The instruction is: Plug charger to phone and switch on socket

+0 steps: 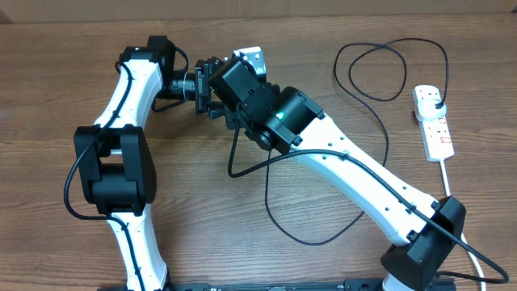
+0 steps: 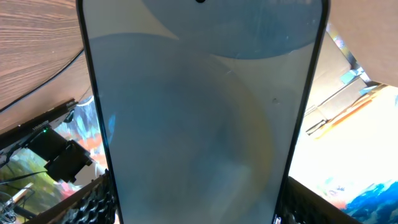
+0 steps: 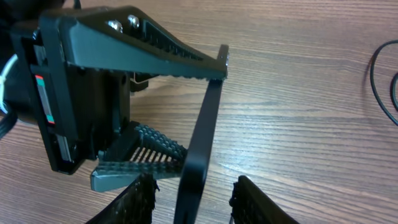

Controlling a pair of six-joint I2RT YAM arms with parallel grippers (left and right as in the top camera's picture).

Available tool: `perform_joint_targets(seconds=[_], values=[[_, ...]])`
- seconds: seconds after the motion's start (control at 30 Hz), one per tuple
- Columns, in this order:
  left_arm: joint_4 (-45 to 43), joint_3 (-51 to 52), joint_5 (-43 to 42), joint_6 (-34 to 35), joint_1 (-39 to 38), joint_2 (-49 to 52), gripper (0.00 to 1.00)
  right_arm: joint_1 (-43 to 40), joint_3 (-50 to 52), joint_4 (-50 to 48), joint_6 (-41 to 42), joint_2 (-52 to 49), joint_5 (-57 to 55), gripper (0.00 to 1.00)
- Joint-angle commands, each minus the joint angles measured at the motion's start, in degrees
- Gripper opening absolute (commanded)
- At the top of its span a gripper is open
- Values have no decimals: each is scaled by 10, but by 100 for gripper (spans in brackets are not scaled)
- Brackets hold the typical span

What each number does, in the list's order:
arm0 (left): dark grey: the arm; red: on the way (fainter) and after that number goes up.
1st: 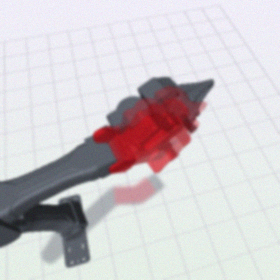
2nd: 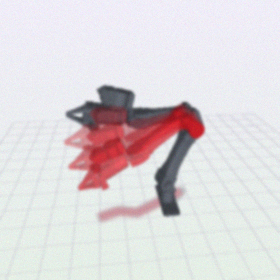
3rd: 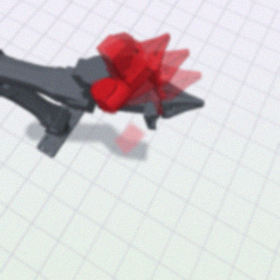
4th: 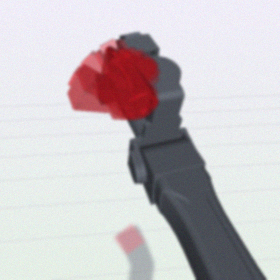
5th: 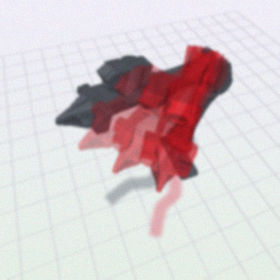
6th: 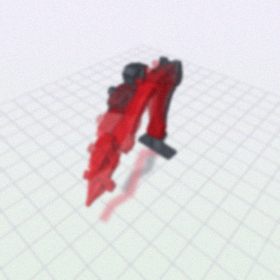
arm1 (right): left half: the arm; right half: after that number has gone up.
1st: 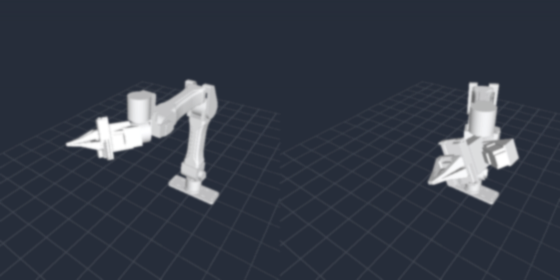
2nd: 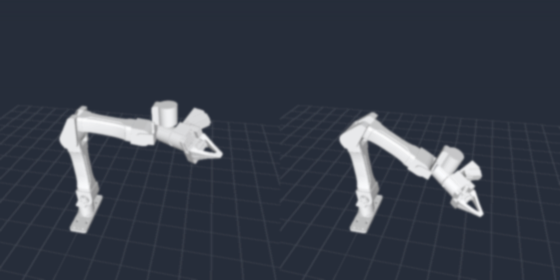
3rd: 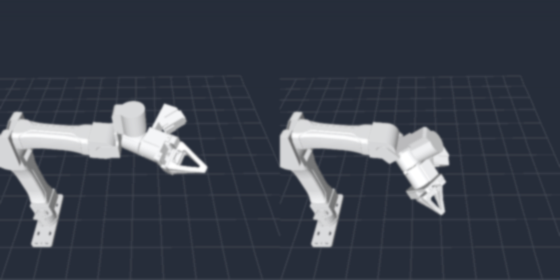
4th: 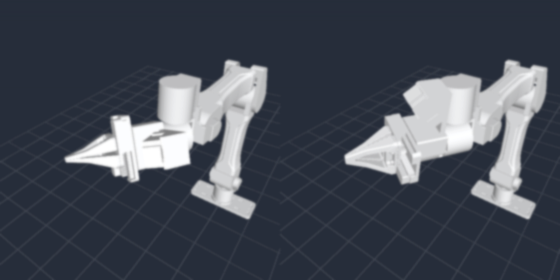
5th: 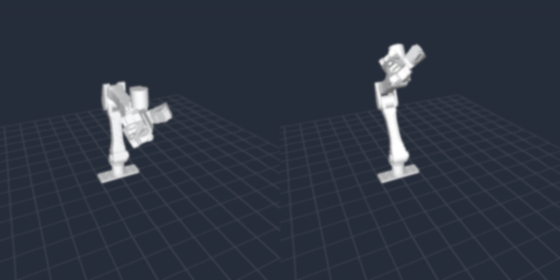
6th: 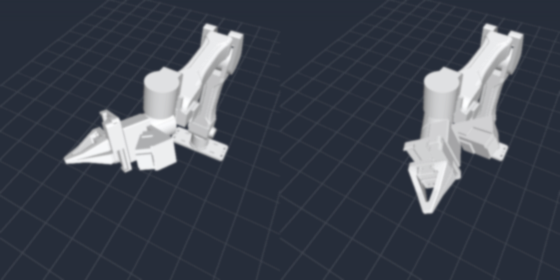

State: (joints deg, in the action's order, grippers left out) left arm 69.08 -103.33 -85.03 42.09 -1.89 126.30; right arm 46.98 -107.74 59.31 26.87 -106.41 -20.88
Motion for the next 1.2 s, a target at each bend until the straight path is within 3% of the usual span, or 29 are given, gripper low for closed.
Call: perform_joint_targets(seconds=[0.0,1.17], values=[[1,-15,-20,8,-4,-4,71,3,-2,1,3,-1,4,40],[1,-15,-20,6,-4,-4,71,3,-2,-11,19,-1,4,35]])
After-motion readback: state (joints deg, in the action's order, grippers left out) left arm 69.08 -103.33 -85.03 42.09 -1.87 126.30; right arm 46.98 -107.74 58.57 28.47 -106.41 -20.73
